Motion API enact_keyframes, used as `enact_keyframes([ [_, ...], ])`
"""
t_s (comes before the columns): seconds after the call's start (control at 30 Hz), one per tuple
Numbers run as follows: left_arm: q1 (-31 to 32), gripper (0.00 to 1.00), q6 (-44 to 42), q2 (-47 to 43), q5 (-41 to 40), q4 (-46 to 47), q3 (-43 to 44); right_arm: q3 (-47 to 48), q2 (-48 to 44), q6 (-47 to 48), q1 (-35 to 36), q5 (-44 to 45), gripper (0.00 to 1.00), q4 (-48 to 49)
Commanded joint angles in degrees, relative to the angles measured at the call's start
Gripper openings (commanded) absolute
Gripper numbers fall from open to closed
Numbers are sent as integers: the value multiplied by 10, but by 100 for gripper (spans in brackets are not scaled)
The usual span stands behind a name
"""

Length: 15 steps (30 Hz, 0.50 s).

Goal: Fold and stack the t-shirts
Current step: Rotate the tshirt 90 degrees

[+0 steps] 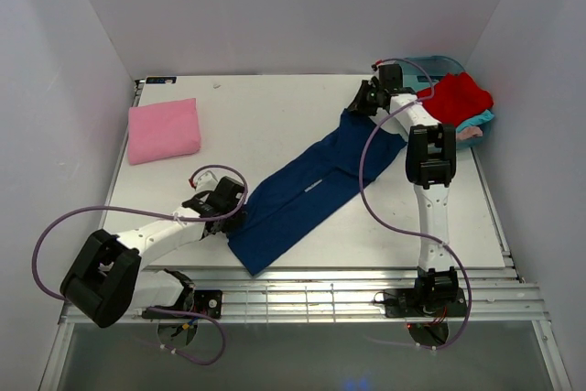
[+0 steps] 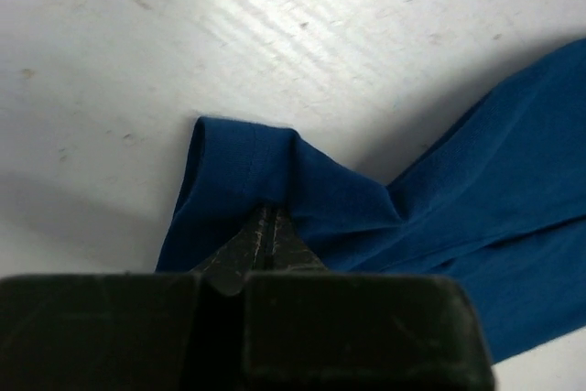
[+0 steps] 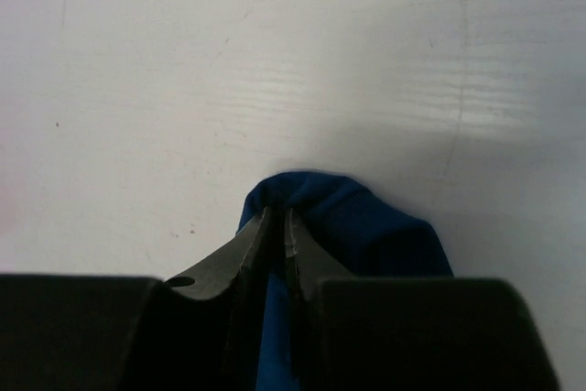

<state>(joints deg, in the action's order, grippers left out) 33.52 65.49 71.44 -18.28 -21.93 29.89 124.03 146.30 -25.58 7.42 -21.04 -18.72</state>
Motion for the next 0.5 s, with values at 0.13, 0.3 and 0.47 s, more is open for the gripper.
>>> enact_keyframes([
  [0.13,4,0,-17,5,-89,-194,87,-148,-262,100,3,113,26,136],
  [0.3,4,0,-27,-10,-133,-228,137,-198,-385,160,10,169,31,70],
  [0.47,7,0,-54,-18,-126,-211,136,-207,-401,175,26,202,8,-61],
])
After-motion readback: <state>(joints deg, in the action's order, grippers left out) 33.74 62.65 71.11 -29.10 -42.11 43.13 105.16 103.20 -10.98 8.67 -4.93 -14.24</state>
